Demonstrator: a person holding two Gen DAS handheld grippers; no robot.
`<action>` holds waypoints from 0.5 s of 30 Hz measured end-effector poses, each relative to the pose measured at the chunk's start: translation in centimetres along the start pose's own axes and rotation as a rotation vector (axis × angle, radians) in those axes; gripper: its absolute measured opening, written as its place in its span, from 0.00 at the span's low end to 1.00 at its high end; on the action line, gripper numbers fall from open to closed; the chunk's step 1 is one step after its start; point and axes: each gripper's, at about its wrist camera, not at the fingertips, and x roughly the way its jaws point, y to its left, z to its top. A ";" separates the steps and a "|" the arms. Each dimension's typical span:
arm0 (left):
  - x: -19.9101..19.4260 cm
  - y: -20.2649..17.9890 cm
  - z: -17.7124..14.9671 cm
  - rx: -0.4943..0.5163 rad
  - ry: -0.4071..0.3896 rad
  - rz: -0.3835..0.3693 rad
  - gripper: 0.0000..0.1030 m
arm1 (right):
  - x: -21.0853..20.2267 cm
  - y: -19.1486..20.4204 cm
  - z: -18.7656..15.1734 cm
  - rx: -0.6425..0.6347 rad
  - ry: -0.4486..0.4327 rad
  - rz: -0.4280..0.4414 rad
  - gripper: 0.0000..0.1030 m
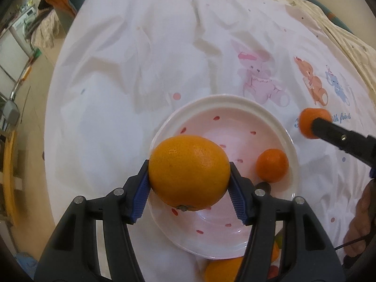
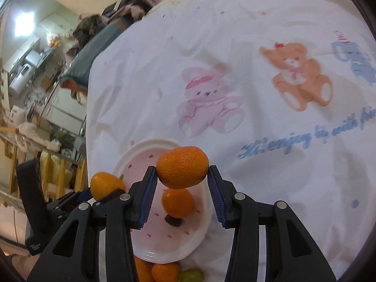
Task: Organize fruits
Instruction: 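Open the right tool to drop the mandarin while the left tool drops the orange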
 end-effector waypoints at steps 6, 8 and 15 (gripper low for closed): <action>0.6 -0.1 -0.2 0.013 0.011 0.020 0.56 | 2.7 1.4 -0.5 -0.046 0.061 -0.004 0.46; 0.6 -0.3 -0.3 0.024 0.015 0.028 0.56 | 3.1 1.5 -0.6 -0.043 0.065 -0.005 0.47; 0.8 -0.5 -0.4 0.042 0.022 0.032 0.57 | 2.4 1.4 -0.6 -0.024 0.038 0.026 0.47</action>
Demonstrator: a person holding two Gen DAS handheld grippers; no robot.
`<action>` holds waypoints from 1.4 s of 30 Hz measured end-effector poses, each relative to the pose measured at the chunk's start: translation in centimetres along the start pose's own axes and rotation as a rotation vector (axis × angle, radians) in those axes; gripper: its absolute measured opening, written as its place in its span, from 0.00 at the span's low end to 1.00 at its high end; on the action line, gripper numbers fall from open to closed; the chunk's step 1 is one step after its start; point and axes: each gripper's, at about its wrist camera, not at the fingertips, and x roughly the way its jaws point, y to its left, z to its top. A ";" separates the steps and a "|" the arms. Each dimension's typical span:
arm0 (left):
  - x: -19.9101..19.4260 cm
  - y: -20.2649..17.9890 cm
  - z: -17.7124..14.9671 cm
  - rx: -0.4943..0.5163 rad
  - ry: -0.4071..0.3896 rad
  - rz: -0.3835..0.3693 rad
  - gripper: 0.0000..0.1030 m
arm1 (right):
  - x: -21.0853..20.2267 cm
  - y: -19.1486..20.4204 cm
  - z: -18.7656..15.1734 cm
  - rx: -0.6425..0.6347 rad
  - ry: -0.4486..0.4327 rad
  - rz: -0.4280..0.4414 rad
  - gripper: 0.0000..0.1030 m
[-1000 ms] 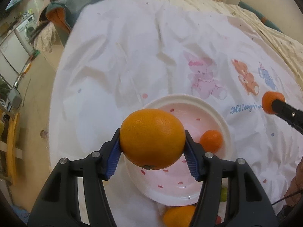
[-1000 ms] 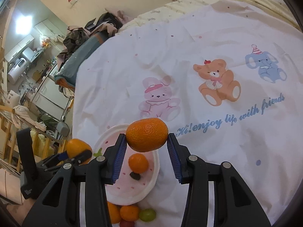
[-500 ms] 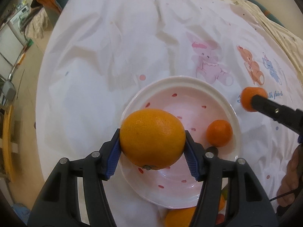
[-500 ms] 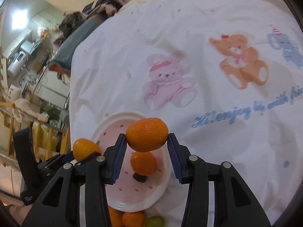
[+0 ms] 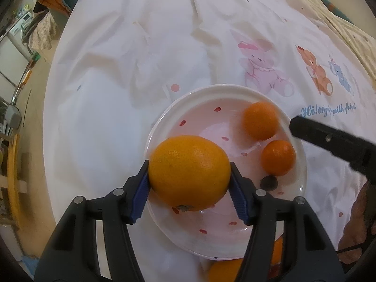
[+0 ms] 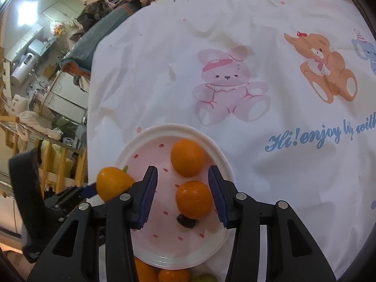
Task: Organize fruits
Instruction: 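Open the right tool to drop the mandarin while the left tool drops the orange, then raise both open tools away from the plate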
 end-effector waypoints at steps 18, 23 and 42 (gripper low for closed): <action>-1.8 -0.8 0.4 0.033 -0.090 -0.005 0.81 | -2.4 -0.2 0.1 0.035 -0.038 -0.001 0.62; -2.9 -0.5 0.2 0.036 -0.142 0.007 0.81 | -4.1 0.2 -0.5 0.018 -0.054 -0.017 0.62; -11.5 0.2 -3.8 -0.002 -0.274 -0.047 0.81 | -12.0 2.3 -6.1 -0.017 -0.122 -0.038 0.62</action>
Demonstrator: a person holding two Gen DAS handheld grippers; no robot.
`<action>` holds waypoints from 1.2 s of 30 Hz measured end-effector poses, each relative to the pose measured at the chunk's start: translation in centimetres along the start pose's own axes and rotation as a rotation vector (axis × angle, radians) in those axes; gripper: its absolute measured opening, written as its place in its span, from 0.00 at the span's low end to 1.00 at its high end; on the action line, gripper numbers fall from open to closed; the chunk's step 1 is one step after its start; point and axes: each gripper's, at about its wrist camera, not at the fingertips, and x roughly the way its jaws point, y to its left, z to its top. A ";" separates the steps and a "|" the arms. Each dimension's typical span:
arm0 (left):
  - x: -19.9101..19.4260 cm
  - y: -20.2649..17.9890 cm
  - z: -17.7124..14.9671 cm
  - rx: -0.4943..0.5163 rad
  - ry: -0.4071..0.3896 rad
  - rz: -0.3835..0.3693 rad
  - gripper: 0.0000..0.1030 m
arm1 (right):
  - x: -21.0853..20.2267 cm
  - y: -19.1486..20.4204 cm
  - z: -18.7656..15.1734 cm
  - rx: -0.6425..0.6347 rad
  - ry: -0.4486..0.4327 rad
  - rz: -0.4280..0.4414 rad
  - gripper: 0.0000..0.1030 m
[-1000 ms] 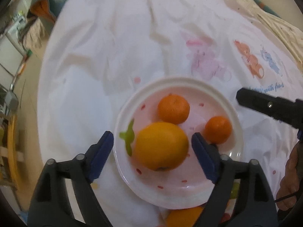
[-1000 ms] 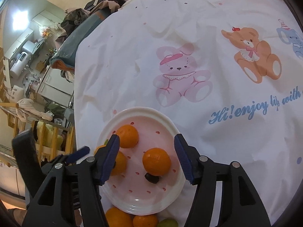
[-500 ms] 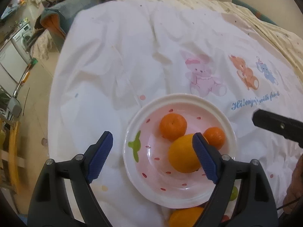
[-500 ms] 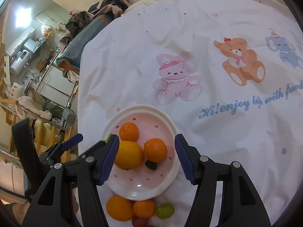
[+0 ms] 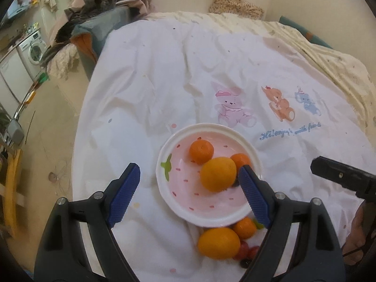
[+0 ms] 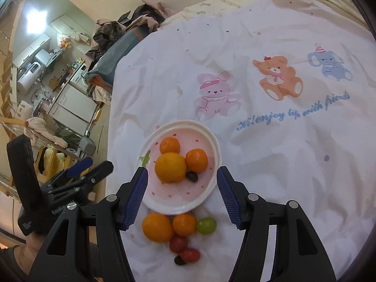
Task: Organize fruits
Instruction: 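Raise both open tools away from the plate, then lower the left tool beside the plate and grasp a large orange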
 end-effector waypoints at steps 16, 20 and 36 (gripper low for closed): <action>-5.5 1.2 -4.4 -0.091 -0.041 -0.039 0.81 | -5.5 -0.8 -5.3 0.063 -0.054 -0.010 0.71; -5.4 0.8 -5.3 -0.077 -0.023 -0.035 0.81 | -6.0 -0.9 -6.4 0.080 -0.060 -0.008 0.76; -0.5 1.2 -7.6 -0.084 0.096 -0.005 0.81 | -4.0 -4.3 -7.3 0.213 -0.015 -0.118 0.77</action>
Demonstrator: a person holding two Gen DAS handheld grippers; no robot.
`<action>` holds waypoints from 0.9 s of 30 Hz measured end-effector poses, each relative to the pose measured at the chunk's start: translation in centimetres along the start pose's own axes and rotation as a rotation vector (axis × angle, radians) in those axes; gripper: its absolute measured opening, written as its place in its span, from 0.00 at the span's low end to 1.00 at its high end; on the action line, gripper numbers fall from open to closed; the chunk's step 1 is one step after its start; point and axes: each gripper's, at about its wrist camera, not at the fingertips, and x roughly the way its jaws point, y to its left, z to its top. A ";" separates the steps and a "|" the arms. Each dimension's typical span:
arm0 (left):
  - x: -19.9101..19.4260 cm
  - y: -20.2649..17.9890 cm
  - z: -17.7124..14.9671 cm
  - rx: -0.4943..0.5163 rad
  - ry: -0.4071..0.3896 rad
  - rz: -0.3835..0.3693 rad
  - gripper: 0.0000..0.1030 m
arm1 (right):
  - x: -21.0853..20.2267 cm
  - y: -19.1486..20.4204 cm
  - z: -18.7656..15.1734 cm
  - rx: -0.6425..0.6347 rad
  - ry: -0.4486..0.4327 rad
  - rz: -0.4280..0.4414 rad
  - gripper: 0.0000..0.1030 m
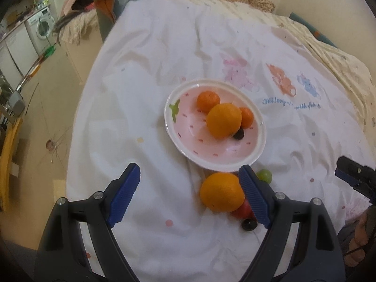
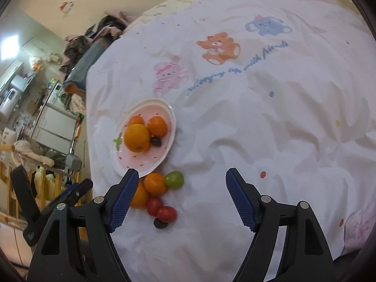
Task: Organize fruits
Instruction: 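Lower the left tool beside the plate and grasp a large orange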
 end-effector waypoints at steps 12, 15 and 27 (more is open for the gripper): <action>6.8 -4.2 -1.8 0.125 0.266 -0.129 0.81 | 1.6 -0.2 0.2 0.021 0.039 -0.035 0.77; 7.9 -4.1 -1.9 0.112 0.286 -0.112 0.79 | 1.5 -0.3 0.1 0.017 0.043 -0.042 0.77; 7.3 -3.2 -2.1 0.077 0.293 -0.113 0.55 | 2.1 -0.2 0.1 0.006 0.054 -0.047 0.77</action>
